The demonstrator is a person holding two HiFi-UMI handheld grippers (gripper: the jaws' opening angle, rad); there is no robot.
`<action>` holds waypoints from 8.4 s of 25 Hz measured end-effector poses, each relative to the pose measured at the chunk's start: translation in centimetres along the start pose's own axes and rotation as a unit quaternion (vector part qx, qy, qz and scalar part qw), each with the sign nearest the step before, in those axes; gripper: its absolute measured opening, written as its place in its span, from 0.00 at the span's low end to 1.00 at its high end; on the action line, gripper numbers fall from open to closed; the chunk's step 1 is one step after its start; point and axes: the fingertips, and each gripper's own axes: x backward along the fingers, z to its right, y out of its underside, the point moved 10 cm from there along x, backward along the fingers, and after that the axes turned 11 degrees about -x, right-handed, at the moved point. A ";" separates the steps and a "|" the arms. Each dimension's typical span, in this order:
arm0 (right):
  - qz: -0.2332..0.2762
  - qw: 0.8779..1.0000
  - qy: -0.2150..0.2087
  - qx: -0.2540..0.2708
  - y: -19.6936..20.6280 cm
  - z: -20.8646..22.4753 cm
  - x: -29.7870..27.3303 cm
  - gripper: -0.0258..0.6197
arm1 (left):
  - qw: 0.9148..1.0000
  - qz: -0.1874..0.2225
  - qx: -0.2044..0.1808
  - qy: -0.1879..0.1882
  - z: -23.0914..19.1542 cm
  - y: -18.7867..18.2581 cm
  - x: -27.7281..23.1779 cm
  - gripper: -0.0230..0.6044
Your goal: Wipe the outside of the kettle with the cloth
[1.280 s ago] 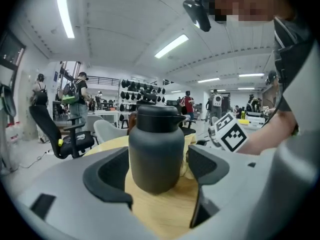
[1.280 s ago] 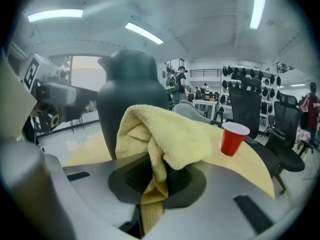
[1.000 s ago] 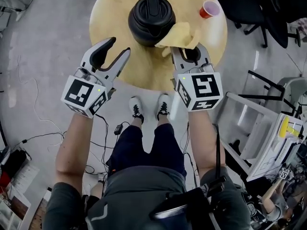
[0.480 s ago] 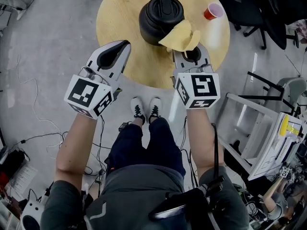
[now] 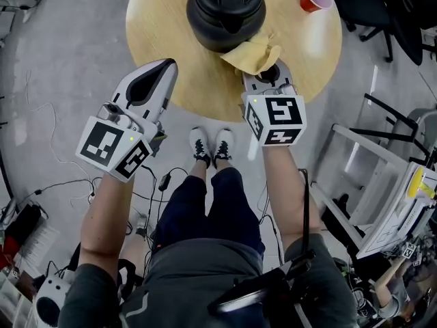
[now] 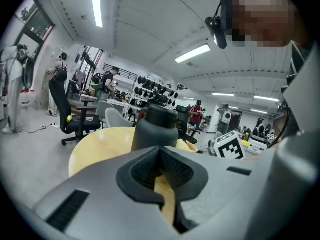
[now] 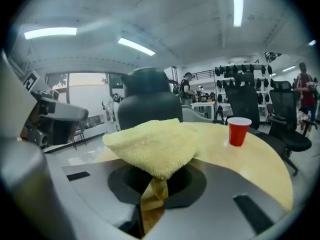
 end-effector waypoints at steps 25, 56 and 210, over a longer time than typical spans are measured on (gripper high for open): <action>0.000 0.998 -0.066 0.007 -7.2 -6.8 2.8 0.14 | 0.999 0.010 -0.032 -0.027 1.3 -6.6 5.3 0.05; 0.003 0.996 0.086 -0.019 -4.2 -12.0 0.4 0.14 | 0.997 0.009 -0.020 0.077 -8.2 -3.0 7.7 0.05; 0.091 0.978 0.186 -0.040 -8.8 -17.2 -2.7 0.14 | 0.960 -0.002 -0.187 0.207 -11.9 -3.5 -1.6 0.23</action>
